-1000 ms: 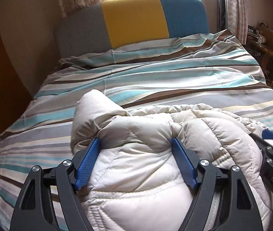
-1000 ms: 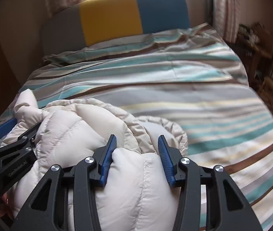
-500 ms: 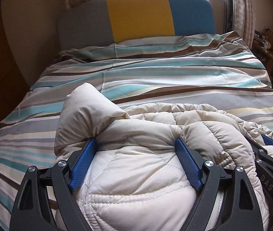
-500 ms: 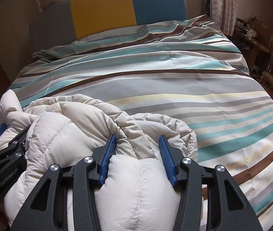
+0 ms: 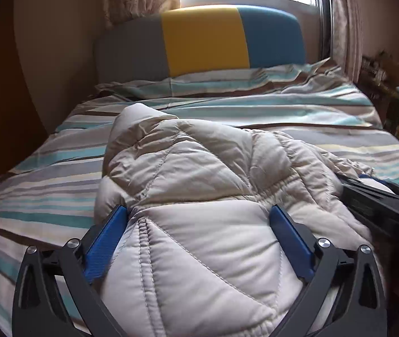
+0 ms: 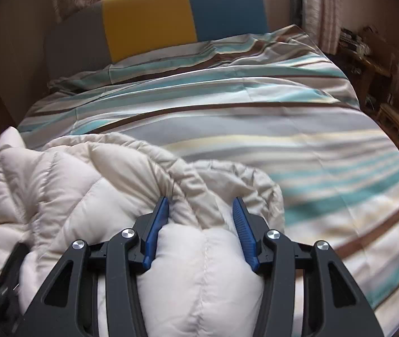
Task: Fold large clothes
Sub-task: 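Close both tools on the folded jacket edge and hold it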
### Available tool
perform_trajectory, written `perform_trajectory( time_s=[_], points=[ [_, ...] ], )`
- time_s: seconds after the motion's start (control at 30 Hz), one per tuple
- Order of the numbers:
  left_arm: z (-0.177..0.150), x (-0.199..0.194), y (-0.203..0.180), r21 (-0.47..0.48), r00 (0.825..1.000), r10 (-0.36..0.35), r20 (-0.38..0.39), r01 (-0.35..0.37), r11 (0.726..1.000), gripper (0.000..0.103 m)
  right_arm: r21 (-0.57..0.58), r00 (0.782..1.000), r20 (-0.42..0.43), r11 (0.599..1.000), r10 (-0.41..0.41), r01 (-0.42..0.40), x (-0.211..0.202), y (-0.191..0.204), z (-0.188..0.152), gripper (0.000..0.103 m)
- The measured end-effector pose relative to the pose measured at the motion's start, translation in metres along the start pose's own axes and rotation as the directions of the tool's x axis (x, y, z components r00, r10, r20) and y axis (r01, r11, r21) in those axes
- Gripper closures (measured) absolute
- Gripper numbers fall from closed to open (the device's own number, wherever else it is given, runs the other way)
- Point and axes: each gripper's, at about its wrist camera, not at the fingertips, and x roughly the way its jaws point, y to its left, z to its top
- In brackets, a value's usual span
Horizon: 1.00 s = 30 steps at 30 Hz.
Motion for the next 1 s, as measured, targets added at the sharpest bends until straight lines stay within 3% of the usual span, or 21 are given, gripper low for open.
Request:
perform_trajectory(
  time_s=[0.17,0.3,0.47,0.6,0.7,0.87,1.0],
  points=[
    [-0.009,0.001,-0.007,0.033,0.998,-0.027,0.056,0.025,0.999,0.003,0.052,0.996,0.092,0.999,-0.011,0.006,-0.013,-0.008,-0.018,0.056],
    [-0.005,0.007,-0.008,0.033,0.999,-0.015,0.031,0.014,0.999,0.003,0.034,0.998,0.056,0.999,-0.030,0.029,0.000,-0.004,-0.010,0.056],
    [-0.003,-0.013,-0.004,0.050,0.999,-0.033,0.016,0.032,0.998,0.003,0.060,0.997,0.040,0.996,0.059,-0.061,-0.017,-0.016,-0.006,0.052],
    [-0.009,-0.045,0.008,0.059,0.996,-0.076,0.037,0.073,0.996,0.003,0.071,0.984,0.140,0.990,0.114,-0.124,-0.062,-0.021,-0.012,0.047],
    [-0.017,-0.051,0.008,0.052,0.996,-0.050,0.075,0.046,0.998,0.003,0.041,0.971,0.203,0.990,0.124,-0.135,-0.082,-0.012,-0.013,0.048],
    [-0.021,-0.035,-0.003,0.049,0.997,-0.033,0.076,0.029,0.998,0.003,-0.039,0.987,0.153,0.999,0.041,-0.036,-0.055,0.010,-0.013,0.047],
    [-0.027,-0.026,-0.004,0.054,0.994,-0.067,0.088,0.062,0.997,0.003,-0.001,0.988,0.149,0.999,0.041,-0.041,-0.031,0.001,-0.023,0.047]
  ],
)
